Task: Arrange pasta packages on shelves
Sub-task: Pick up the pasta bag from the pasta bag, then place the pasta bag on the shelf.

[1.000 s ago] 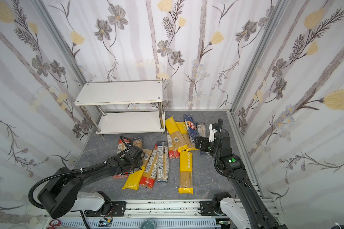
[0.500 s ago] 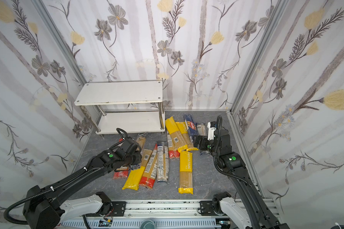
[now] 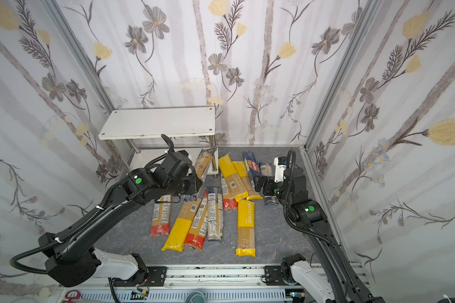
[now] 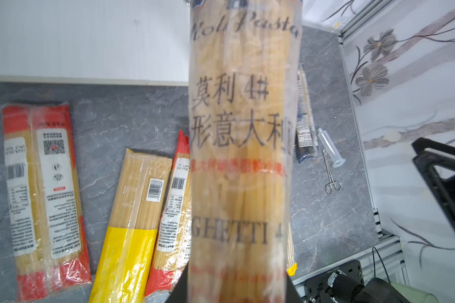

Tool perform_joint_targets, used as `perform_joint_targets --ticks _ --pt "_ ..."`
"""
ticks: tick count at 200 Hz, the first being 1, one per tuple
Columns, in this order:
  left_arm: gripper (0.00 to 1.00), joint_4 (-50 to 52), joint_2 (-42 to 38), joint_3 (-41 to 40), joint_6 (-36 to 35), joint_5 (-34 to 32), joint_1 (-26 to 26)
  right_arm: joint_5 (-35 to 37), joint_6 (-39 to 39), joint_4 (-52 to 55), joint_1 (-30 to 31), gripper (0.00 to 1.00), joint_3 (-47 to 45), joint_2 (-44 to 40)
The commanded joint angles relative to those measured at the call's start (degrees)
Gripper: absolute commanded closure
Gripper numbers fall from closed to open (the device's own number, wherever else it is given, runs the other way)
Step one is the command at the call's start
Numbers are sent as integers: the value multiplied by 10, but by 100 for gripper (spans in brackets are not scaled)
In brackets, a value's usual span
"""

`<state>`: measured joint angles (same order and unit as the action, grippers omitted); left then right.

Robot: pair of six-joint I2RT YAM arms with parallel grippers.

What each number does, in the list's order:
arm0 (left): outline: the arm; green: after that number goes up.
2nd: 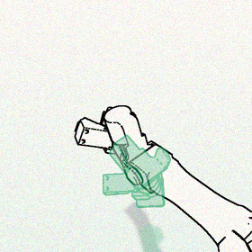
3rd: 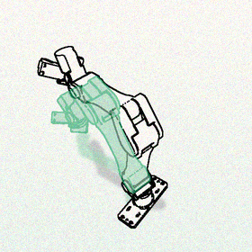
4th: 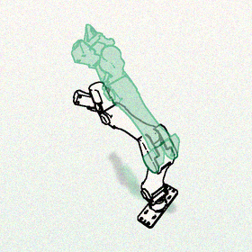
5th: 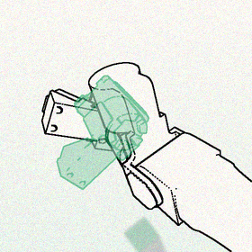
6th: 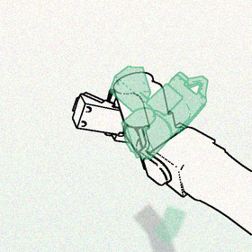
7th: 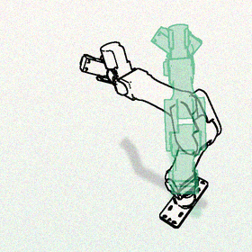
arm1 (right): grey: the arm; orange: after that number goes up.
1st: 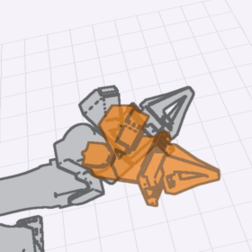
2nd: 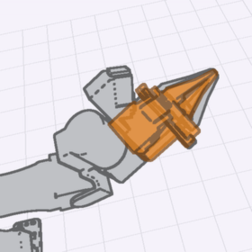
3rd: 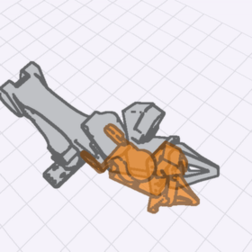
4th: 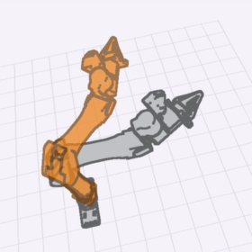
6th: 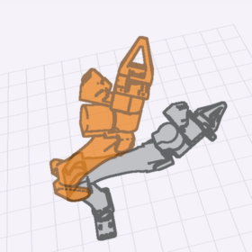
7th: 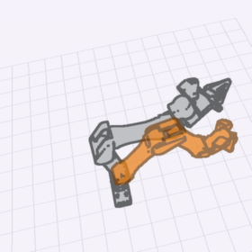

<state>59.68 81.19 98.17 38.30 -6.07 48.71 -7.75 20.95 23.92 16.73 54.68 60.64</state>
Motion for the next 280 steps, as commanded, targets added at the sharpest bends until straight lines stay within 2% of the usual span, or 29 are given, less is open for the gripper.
perform_joint_targets --ticks 1,34,61,83,98,120,143,169,210,234,280 --pt "98 56 55 139 -47 -77 6 -5 1 7 2 0 15 -1" --pt "98 119 147 367 -114 -172 6 -2 -4 8 3 0 35 8" --pt "95 121 206 469 -178 -270 -25 -3 -6 -1 5 0 58 32" --pt "96 108 245 531 -227 -310 -72 1 -9 -9 6 0 84 59" --pt "97 69 242 521 -246 -308 -120 1 -8 -21 5 0 106 83" --pt "99 23 243 523 -290 -351 -183 -1 -6 -31 8 1 147 122" --pt "99 -21 242 520 -322 -327 -258 4 -13 -27 18 1 196 165" --pt "98 -50 239 488 -348 -265 -347 20 -30 -7 34 0 267 214" --pt "97 -80 253 447 -376 -190 -443 26 -54 34 86 0 411 303" --pt "97 -87 268 448 -382 -158 -477 13 -67 57 129 0 510 381" --pt "96 -89 281 425 -411 -126 -503 -28 -85 137 206 0 778 546"
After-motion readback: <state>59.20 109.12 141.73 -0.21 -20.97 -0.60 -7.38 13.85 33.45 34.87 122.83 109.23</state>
